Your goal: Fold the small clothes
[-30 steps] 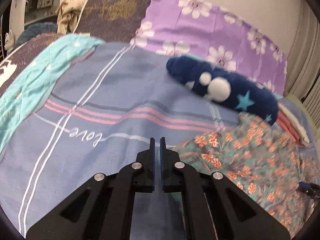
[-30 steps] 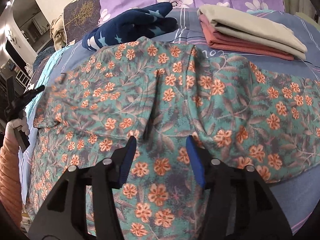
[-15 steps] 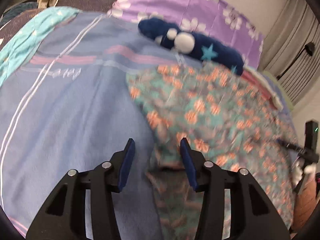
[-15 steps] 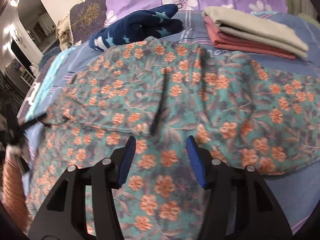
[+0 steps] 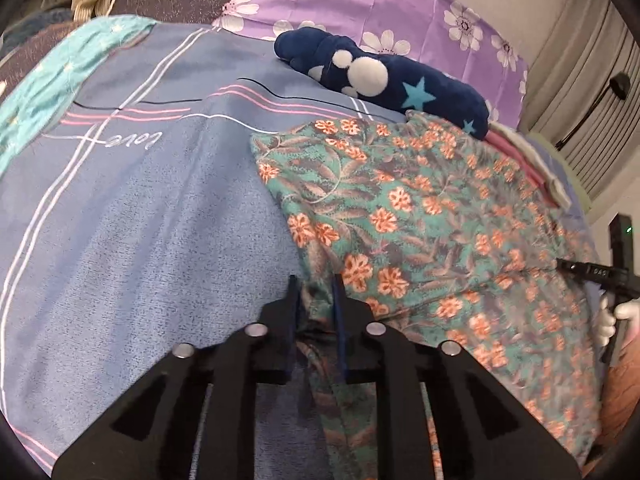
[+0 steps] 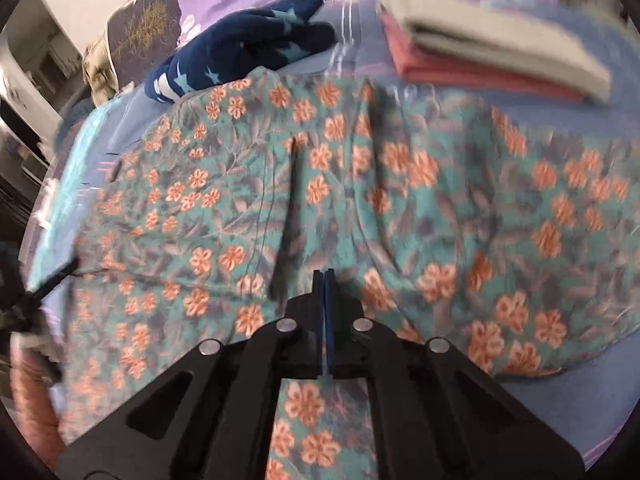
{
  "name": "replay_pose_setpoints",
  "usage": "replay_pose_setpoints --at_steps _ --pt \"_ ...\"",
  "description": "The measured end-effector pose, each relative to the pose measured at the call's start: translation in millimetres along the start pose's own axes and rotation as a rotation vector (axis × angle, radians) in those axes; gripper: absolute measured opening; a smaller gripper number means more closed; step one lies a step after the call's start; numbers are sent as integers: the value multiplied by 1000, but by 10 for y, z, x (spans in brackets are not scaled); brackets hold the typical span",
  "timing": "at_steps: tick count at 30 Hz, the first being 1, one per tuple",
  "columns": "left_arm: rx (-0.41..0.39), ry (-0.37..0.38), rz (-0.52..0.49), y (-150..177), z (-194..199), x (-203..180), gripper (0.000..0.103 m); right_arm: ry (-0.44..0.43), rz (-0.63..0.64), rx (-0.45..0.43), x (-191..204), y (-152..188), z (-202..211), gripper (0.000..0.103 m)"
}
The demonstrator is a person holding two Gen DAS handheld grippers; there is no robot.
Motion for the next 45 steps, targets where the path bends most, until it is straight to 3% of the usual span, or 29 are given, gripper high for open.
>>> replay_pose_setpoints --at_steps 1,3,4,6,9,11,12,13,15,17,21,22,24,26,28,29,31,33,35,36,37,41,45 --pt "-3 13 23 -42 4 16 40 -11 -15 -17 -20 -60 32 8" --pt "-28 24 49 -185 -16 40 46 -51 -19 -68 36 -257 69 37" --pt "-29 27 62 -241 -49 44 47 -73 -16 -67 78 -309 46 44" --pt "-14 22 102 -421 -226 85 47 -119 -28 -50 191 -447 -95 44" --pt "10 -16 115 -576 -500 128 47 -97 -19 -11 300 -560 -421 45" --pt "1 -51 119 -670 -668 151 35 -67 -6 5 320 -547 -624 47" --pt "-23 -64 106 -732 -707 132 1 -45 17 -19 342 -571 -668 31" --pt "-37 -59 102 -770 -703 111 2 -15 53 -42 368 -598 -677 3" --pt "-118 -11 67 -872 -564 -17 2 -7 78 -90 398 -621 -522 3" --pt "-203 -15 -49 -956 -376 -182 3 6 96 -155 398 -667 -310 3" --pt "-165 -100 -163 -927 -469 -153 3 39 91 -153 252 -654 -316 4" --pt "-144 -161 -201 -875 -551 -99 4 57 72 -129 177 -616 -402 6" --pt "-118 -199 -215 -782 -601 -35 9 73 37 -96 89 -552 -468 8" --pt "-116 -199 -191 -714 -557 26 18 33 -2 -98 59 -479 -392 10" --pt "-137 -189 -172 -688 -413 30 38 2 7 -95 82 -414 -280 18" --pt "-149 -178 -170 -676 -344 11 39 -20 15 -86 109 -361 -221 21" --pt "-153 -125 -170 -601 -167 -72 45 -75 17 -46 173 -240 -165 43" --pt "-130 -94 -175 -490 -90 -140 49 -99 16 -13 242 -157 -199 44" --pt "-72 -83 -173 -323 -116 -162 49 -65 66 -12 290 -79 -261 34" --pt "-42 -99 -175 -235 -158 -147 49 -34 97 -21 310 -75 -272 4" --pt "-9 -145 -185 -132 -222 -92 52 -16 108 -25 330 -74 -276 3" --pt "-38 -133 -124 -85 -175 -23 52 34 140 -71 354 -92 -44 2" --pt "-34 -154 -132 -63 -153 -31 52 95 168 -24 233 24 -154 2"
Point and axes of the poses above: each gripper's, at about its wrist camera, not at the fingertips, and z roughly against the way its jaws point, x to its left, y to its underside, the point moved 6 cm from there along -z, roughly the way its jaws point, and after that the axes turned 10 degrees about -x, right-handed, at the moved point
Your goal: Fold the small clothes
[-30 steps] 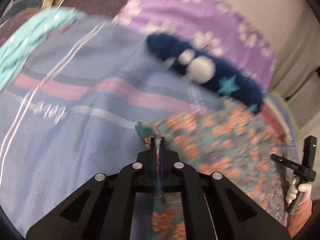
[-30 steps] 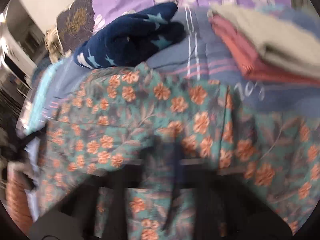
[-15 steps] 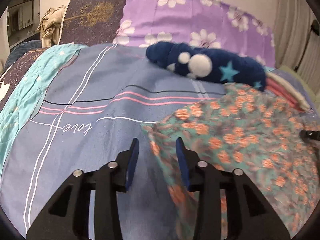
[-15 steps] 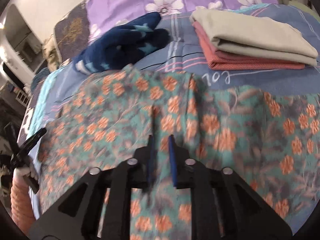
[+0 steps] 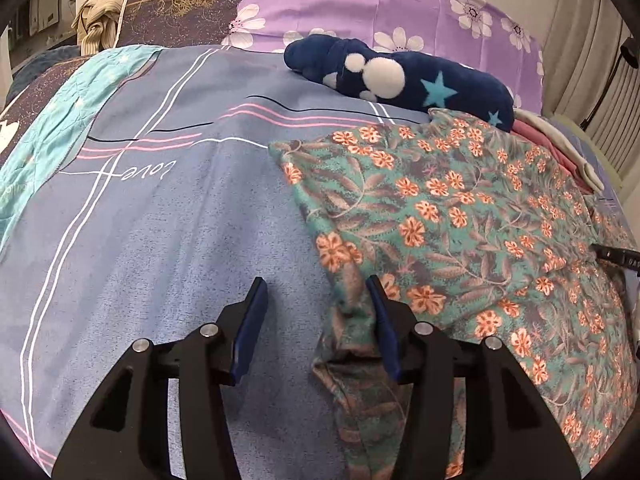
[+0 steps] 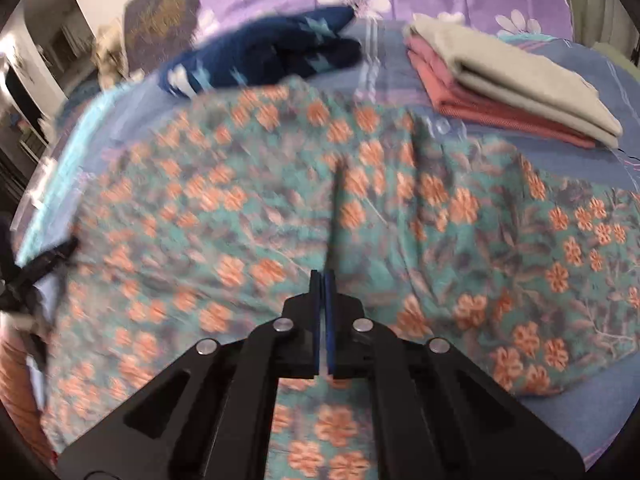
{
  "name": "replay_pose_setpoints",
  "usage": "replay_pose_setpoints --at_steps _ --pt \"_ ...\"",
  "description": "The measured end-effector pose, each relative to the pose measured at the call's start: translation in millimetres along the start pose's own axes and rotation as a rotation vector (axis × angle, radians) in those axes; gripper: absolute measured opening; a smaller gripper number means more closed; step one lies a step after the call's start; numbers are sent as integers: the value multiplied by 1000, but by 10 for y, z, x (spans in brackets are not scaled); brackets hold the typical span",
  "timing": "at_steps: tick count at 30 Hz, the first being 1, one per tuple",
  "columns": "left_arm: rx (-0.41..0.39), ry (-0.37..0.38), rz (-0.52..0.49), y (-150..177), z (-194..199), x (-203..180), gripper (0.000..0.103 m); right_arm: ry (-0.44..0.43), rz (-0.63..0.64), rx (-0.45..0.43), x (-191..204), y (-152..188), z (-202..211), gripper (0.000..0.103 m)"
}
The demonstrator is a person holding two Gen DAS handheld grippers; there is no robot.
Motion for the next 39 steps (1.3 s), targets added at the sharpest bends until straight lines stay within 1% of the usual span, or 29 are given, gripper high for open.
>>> replay_pose_setpoints --at_steps 2,3,4,5,6,7,9,10,11,12,13,15,16,17,19,22,23,25,26,27,28,29,30,31,32,35,37,38,39 --pt "2 -28 -3 -11 35 -10 52 -19 -55 -15 -59 17 56 2" --pt "-2 -47 -10 -25 65 -19 52 -21 -72 -32 -88 13 123 5" --pt "-15 -73 -27 -50 125 -48 50 -23 -70 -49 -96 -3 178 7" --pt "-29 -78 -34 -85 161 -62 47 -32 -51 -76 -70 -22 264 7" --pt "-59 -54 -35 -141 257 -135 36 -50 -37 -90 -30 -35 314 7" --pt "-83 -15 -27 -195 336 -215 22 -78 -27 -98 29 -44 354 7" --pt "-122 56 -24 -301 449 -401 13 -160 -16 -101 176 -48 370 7" --pt "-132 80 -31 -329 471 -490 13 -179 -12 -96 230 -44 340 7" --pt "-130 104 -45 -345 450 -604 13 -166 -5 -74 257 -23 255 7" --pt "-107 117 -63 -322 362 -719 13 -139 -2 -36 260 22 137 9" --pt "-75 115 -71 -276 258 -785 13 -115 -5 7 251 92 6 9" --pt "54 106 -75 -41 -76 -882 13 -134 -7 -45 224 169 -52 9" --pt "31 90 -88 47 -187 -914 13 -138 -2 -51 220 184 -29 9" --pt "10 81 -104 45 -188 -944 13 -142 -5 -47 211 197 -11 9" --pt "23 69 -113 21 -182 -958 13 -172 -30 -36 170 231 13 9" --pt "8 58 -126 38 -163 -973 14 -209 -100 -34 13 244 152 8" --pt "7 52 -132 36 -163 -977 14 -196 -128 -63 -92 215 266 8" --pt "4 43 -144 47 -164 -984 14 -159 -164 -149 -378 140 529 8" --pt "3 40 -147 38 -179 -979 14 -114 -204 -205 -645 79 723 9" --pt "2 37 -151 39 -175 -982 14 -82 -242 -238 -866 41 861 12" --pt "0 33 -156 32 -170 -994 14 -45 -292 -270 -1131 23 1006 17" --pt "-1 31 -158 38 -163 -993 14 16 -372 -310 -1544 33 1185 20" --pt "-2 30 -160 39 -165 -995 14 71 -442 -336 -1845 64 1311 23" --pt "-4 28 -162 44 -159 -997 14 127 -521 -357 -2180 129 1438 24" --pt "-6 25 -164 49 -154 -1001 14 187 -628 -378 -2578 251 1584 24" --pt "-10 13 -177 57 -157 -1020 14 291 -855 -425 -3407 581 1829 25" --pt "-12 2 -189 62 -150 -1033 14 307 -937 -437 -3723 712 1866 25" --pt "-13 1 -190 61 -149 -1035 14 279 -981 -443 -3845 758 1839 24" --pt "-13 0 -191 60 -152 -1038 14 216 -1018 -465 -3923 758 1803 28"
Point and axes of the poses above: each gripper's, at about its wrist camera, not at the fingertips, and z roughly against the way its jaws point, x to its left, y to its underside, the point moved 6 cm from there along -z, roughly the way its jaws point, and after that the axes turned 10 degrees about -x, right-handed, at the moved point
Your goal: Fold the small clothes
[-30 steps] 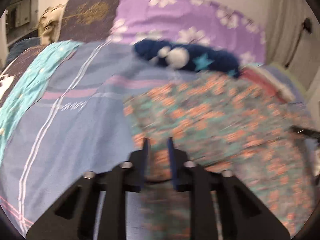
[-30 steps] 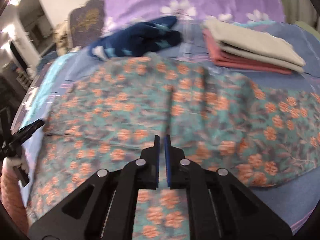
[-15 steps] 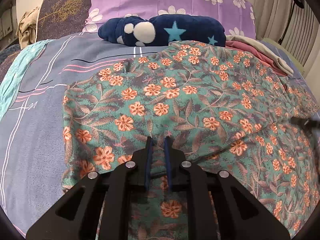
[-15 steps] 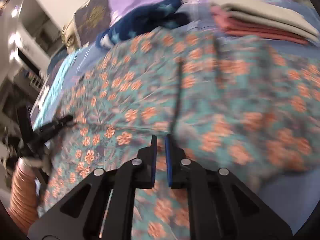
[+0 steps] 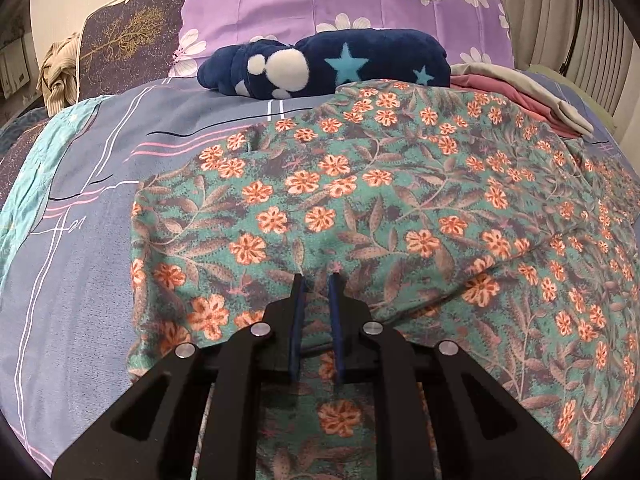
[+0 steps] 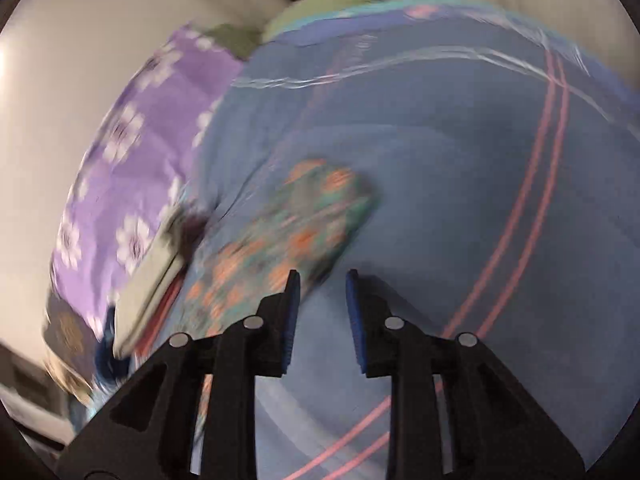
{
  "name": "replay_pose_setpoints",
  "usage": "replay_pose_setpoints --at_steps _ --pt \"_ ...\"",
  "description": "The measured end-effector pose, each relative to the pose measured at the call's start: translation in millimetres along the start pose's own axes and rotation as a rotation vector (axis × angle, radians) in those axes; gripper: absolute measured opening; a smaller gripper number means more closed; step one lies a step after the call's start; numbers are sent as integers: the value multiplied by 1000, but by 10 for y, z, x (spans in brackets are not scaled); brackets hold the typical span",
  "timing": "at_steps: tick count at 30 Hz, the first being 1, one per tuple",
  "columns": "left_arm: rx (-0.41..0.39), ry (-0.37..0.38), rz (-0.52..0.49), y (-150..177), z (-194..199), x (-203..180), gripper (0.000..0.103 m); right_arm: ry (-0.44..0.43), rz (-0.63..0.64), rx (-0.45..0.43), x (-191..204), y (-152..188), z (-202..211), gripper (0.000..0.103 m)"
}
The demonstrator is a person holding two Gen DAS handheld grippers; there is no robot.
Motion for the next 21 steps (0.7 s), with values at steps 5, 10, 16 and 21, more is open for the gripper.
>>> replay_pose_setpoints --at_steps 5,10,16,21 --pt "-1 13 16 2 0 20 14 -66 -92 14 35 -97 -226 34" --pt "-2 24 29 2 -1 35 14 -92 -82 24 371 -28 -304 6" --pt "-3 29 35 4 3 40 14 -399 167 118 1799 748 -46 6" --pt "-5 39 47 6 8 55 14 -626 385 317 2821 1977 176 6"
Point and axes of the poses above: each gripper's, at about its wrist camera, not at the fingertips, and z roughly against the way its jaws point, x to its left, y to its underside, the point moved 6 cm from there along -z, roughly the way its jaws point, and after that the axes turned 10 degrees about -x, right-handed, at the moved point
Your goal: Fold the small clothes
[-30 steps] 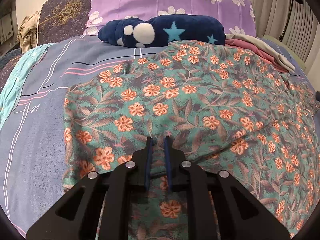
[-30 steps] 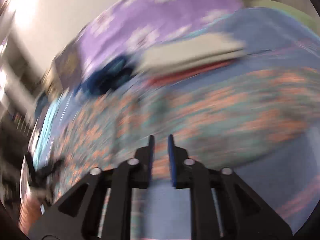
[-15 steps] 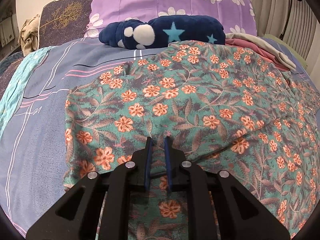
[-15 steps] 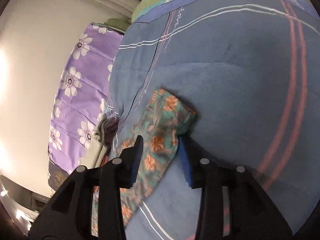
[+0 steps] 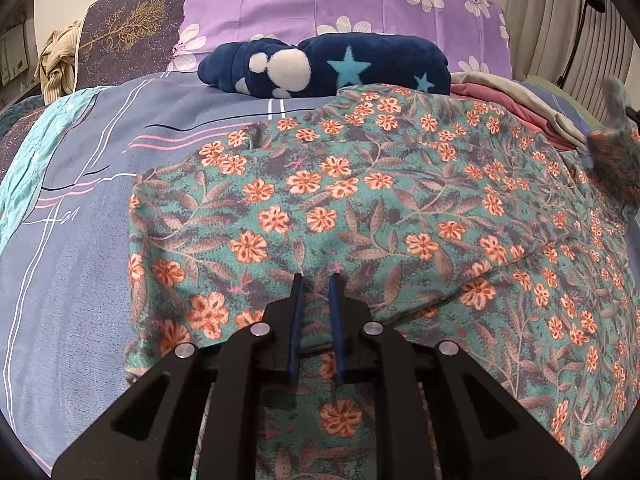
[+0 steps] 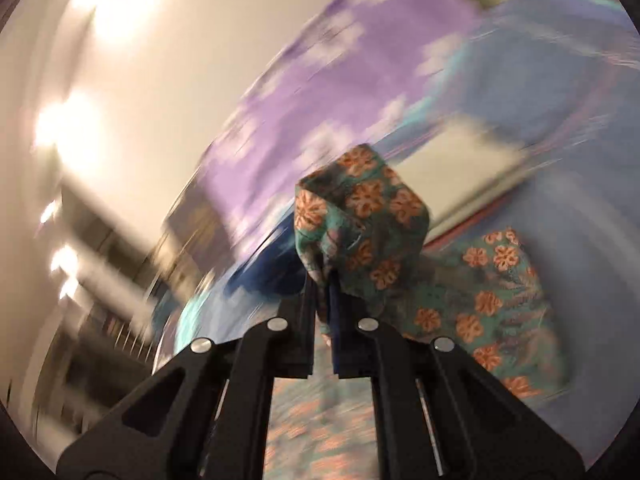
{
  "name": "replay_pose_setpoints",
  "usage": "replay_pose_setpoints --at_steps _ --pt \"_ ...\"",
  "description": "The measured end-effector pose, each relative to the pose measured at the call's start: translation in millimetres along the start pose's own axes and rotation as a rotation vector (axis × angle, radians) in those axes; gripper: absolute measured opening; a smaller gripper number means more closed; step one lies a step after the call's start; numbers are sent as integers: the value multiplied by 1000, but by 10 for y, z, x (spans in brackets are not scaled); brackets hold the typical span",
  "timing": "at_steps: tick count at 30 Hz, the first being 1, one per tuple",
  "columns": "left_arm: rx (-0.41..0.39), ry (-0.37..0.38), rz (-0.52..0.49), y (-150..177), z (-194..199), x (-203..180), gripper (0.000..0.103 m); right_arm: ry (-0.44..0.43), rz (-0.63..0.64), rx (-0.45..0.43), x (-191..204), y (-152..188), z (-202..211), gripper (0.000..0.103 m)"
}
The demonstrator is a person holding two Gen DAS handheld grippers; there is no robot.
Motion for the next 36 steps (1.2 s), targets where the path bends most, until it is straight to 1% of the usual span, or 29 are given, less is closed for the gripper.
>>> replay_pose_setpoints --at_steps 2,3,5,7,10,12,14,15,17,18,19,20,21,24,25,26,27,30,32,34,36 --pt "0 5 5 0 -1 3 14 -56 58 105 312 423 -319 6" --pt "0 8 9 -1 0 7 14 -70 81 156 401 625 -451 6" --pt "-1 15 17 -2 3 16 14 -57 126 268 465 1089 -696 6" --pt "-1 23 27 -2 5 24 14 -23 148 354 392 1461 -839 6" --pt "0 36 43 -3 2 37 14 25 174 398 285 1728 -868 6" --pt "2 46 58 -10 6 49 15 33 183 404 241 1766 -877 6" --pt "6 64 80 -50 45 46 21 32 199 404 255 1802 -853 6" --pt "8 82 102 -79 76 27 26 31 210 403 255 1820 -851 9" --pt "-7 178 155 -185 183 -119 28 29 248 401 372 1876 -882 11" --pt "-18 231 164 -240 237 -223 32 31 268 399 410 1926 -904 12" --pt "-22 307 171 -303 292 -392 41 28 286 399 442 1911 -949 15" --pt "-14 360 173 -334 313 -517 46 17 304 401 491 1930 -940 16" --pt "10 422 175 -358 311 -696 52 11 316 401 502 1901 -935 17" --pt "90 521 191 -342 192 -1039 52 -18 356 410 505 1880 -785 18" --pt "120 541 201 -320 123 -1129 52 -18 376 419 496 1910 -736 18" --pt "143 546 204 -288 66 -1197 52 -14 391 426 484 1932 -688 18" --pt "170 534 205 -266 -20 -1257 52 -7 405 433 462 1962 -628 18" --pt "198 490 214 -236 -141 -1285 52 8 419 429 383 1986 -437 21" --pt "197 470 212 -224 -131 -1278 52 7 414 409 352 1961 -297 24" --pt "189 412 162 -195 -86 -1276 52 13 412 389 307 1933 -182 30" --pt "190 379 147 -168 -75 -1269 52 16 392 383 234 1926 -116 30"
Point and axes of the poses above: each gripper's, at about its wrist camera, not at the fingertips, and z roughly against the way its jaws point, x to its left, y to its underside, the point moved 6 cm from there along -z, roughly the way its jaws point, and after that the axes turned 10 degrees about -x, right-handed, at the moved point
